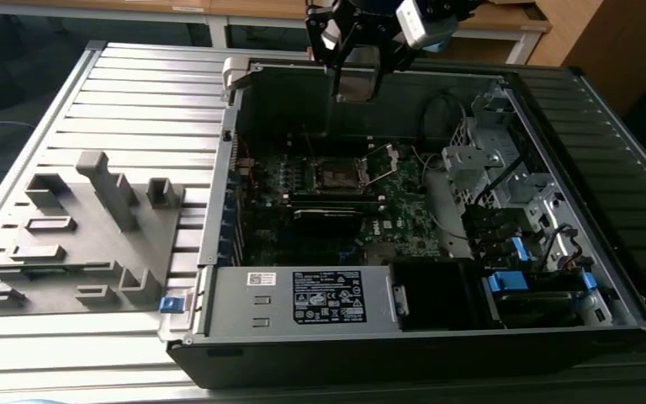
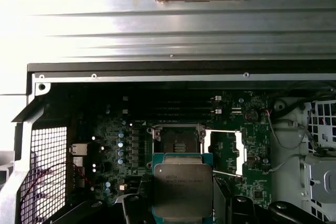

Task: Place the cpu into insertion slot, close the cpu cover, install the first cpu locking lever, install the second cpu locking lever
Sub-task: 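Place the cpu into insertion slot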

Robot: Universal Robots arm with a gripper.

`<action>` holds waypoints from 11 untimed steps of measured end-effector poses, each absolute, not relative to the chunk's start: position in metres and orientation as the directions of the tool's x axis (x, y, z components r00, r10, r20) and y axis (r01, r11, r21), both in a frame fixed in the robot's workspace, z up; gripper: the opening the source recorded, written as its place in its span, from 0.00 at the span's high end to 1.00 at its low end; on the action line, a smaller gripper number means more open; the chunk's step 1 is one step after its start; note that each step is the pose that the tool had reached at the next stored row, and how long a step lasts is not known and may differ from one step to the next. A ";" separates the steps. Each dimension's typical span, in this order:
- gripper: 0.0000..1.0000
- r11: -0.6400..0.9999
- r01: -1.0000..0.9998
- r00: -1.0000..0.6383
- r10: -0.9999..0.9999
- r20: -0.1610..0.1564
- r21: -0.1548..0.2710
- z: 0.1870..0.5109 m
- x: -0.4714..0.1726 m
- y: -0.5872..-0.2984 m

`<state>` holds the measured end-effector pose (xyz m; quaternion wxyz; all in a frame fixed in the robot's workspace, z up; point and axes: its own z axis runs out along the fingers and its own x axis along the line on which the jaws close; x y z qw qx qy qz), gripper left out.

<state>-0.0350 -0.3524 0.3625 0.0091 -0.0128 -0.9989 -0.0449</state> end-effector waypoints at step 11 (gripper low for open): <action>0.46 0.996 0.026 -1.000 0.025 0.019 0.090 0.361 -0.035 -0.352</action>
